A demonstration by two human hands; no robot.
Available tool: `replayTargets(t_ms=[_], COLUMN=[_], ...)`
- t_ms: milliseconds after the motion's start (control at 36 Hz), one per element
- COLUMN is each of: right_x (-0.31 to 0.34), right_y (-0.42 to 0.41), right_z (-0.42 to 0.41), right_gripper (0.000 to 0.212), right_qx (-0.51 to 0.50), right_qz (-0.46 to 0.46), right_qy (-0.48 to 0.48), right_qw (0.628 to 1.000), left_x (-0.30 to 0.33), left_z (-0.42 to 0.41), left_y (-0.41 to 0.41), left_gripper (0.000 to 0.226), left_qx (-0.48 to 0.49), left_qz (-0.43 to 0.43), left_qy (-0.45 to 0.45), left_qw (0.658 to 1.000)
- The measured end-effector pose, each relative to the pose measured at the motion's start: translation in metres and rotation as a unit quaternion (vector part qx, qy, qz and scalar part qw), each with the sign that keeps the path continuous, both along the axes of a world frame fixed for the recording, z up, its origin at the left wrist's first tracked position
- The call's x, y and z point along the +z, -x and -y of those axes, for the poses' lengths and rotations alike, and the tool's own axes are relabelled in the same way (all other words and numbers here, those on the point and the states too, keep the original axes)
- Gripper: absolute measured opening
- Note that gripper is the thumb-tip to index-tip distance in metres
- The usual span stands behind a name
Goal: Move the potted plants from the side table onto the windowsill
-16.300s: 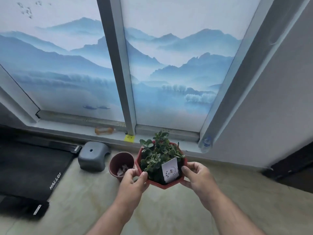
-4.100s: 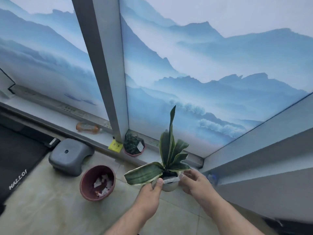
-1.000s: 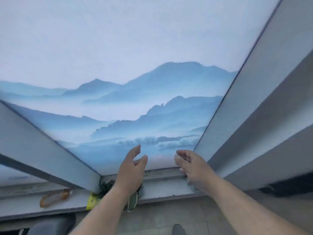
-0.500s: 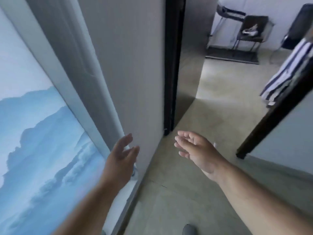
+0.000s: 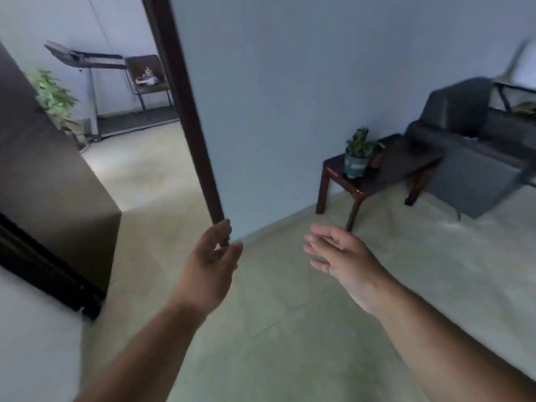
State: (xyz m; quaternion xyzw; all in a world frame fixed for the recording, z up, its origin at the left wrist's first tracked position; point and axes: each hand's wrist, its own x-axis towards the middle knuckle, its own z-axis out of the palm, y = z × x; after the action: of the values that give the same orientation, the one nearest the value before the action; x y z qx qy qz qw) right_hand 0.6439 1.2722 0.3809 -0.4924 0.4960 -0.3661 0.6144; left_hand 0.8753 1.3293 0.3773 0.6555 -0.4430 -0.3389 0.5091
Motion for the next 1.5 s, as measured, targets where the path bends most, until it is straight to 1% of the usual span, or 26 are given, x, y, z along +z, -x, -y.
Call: replayTargets(t_ms=[83, 139, 250, 389, 472, 556, 611, 694, 778, 861, 917, 1028, 1194, 1278, 1389, 1500], right_x=[0.007, 0.012, 0.022, 0.021, 0.011, 0.001, -0.005, -0.009, -0.011, -0.010, -0.010, -0.008, -0.022, -0.034, -0.051, -0.066], right_y=[0.073, 0.126, 0.212, 0.274, 0.309, 0.337, 0.351, 0.370, 0.389, 0.402, 0.410, 0.422, 0.443, 0.462, 0.496, 0.541], right_z=[0.023, 0.039, 0.063, 0.085, 0.103, 0.122, 0.137, 0.168, 0.214, 0.253, 0.287, 0.339, 0.405, 0.443, 0.494, 0.548], right_gripper=[0.028, 0.025, 0.036, 0.033, 0.036, 0.024, 0.021, 0.026, 0.031, 0.024, 0.024, 0.035, 0.028, 0.031, 0.026, 0.036], right_qx=[-0.046, -0.075, -0.139, -0.185, -0.214, -0.232, -0.245, -0.257, -0.262, -0.270, -0.271, -0.278, -0.272, -0.260, -0.238, -0.211], right_qz=[0.008, 0.007, 0.005, 0.025, 0.024, 0.018, 0.006, -0.013, -0.031, -0.045, -0.060, -0.078, -0.066, -0.067, -0.057, -0.043], right_qy=[0.002, 0.014, 0.026, 0.020, 0.014, 0.016, 0.012, 0.004, 0.004, 0.000, -0.001, -0.019, -0.046, -0.065, -0.079, -0.086], right_qw=[0.999, 0.997, 0.990, 0.982, 0.976, 0.972, 0.970, 0.966, 0.965, 0.962, 0.961, 0.957, 0.959, 0.961, 0.966, 0.973], left_x=[0.002, 0.007, 0.024, 0.033, 0.026, 0.016, 0.009, -0.001, -0.014, -0.026, -0.032, -0.031, -0.039, -0.049, -0.062, -0.069], left_z=[0.044, 0.073, 0.120, 0.168, 0.202, 0.235, 0.255, 0.294, 0.346, 0.389, 0.425, 0.477, 0.542, 0.568, 0.608, 0.656], left_y=[0.069, 0.120, 0.206, 0.273, 0.312, 0.346, 0.363, 0.385, 0.399, 0.405, 0.407, 0.417, 0.447, 0.467, 0.496, 0.530], left_gripper=[0.043, 0.045, 0.046, 0.042, 0.039, 0.045, 0.045, 0.033, 0.040, 0.041, 0.044, 0.048, 0.047, 0.043, 0.044, 0.050], left_qx=[-0.054, -0.088, -0.148, -0.184, -0.199, -0.215, -0.225, -0.242, -0.240, -0.229, -0.215, -0.216, -0.207, -0.198, -0.175, -0.139], left_qz=[0.002, 0.006, 0.014, 0.028, 0.026, 0.016, 0.009, -0.003, -0.018, -0.045, -0.072, -0.096, -0.096, -0.098, -0.098, -0.078], left_qy=[-0.005, -0.001, -0.006, -0.015, -0.028, -0.051, -0.059, -0.064, -0.058, -0.061, -0.071, -0.088, -0.106, -0.123, -0.137, -0.148], left_qw=[0.999, 0.996, 0.989, 0.982, 0.979, 0.975, 0.973, 0.968, 0.969, 0.970, 0.971, 0.968, 0.968, 0.967, 0.970, 0.976])
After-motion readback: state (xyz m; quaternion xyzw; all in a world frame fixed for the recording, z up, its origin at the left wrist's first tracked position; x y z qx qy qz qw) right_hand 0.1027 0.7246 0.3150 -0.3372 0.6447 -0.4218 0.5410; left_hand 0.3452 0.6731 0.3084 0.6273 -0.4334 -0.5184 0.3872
